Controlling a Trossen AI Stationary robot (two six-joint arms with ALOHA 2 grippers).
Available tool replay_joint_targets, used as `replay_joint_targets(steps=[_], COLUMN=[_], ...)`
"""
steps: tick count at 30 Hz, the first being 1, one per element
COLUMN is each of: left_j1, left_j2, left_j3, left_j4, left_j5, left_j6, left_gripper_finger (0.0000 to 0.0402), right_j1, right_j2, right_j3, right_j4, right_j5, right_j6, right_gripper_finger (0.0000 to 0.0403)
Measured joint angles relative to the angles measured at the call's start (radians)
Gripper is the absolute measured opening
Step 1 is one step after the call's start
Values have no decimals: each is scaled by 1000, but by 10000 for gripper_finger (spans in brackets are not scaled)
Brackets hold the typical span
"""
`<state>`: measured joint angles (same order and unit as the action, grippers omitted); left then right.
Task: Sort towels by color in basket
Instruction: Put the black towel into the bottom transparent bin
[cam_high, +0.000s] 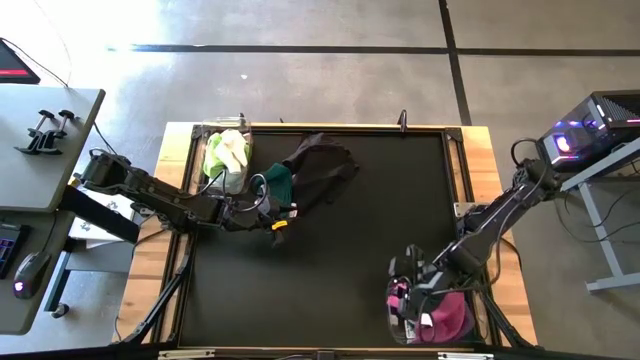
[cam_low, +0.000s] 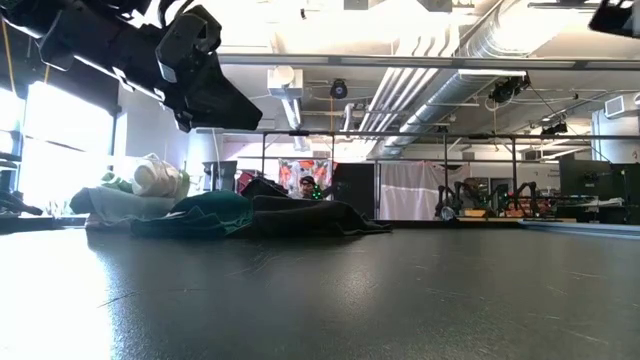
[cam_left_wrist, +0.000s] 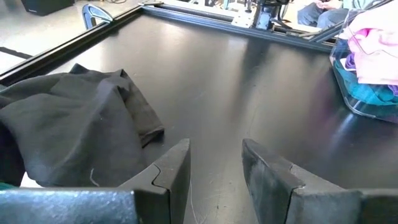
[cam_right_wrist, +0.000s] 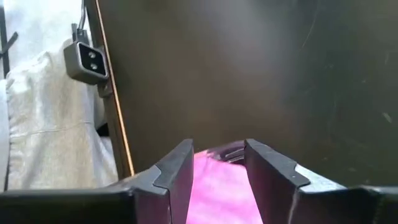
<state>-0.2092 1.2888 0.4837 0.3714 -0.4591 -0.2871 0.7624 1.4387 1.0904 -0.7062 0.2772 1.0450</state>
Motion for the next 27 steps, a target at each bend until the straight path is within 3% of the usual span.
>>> replay_joint_targets(steps=[7,14,18,24,27], left_j1=[0,0,0,0,0], left_j2=[0,0,0,0,0], left_j3=[0,0,0,0,0], left_j4=[0,0,1,1,2], left_j5=[0,0,0,-4,-29], left_j6=[0,0,0,0,-6], left_gripper_finger=[129,129,129,129,129], right_j1=[-103,-187,-228,-355,-455], right_j2=[0,2,2,3,19], right_j3=[0,-65,-193,-395,-444], right_j4=[-37,41,273,774,941], right_j5=[9,64,66,144,81], right_j6=[-95,-382,-545,-718,-762], right_gripper_finger=[186,215,215,215,215])
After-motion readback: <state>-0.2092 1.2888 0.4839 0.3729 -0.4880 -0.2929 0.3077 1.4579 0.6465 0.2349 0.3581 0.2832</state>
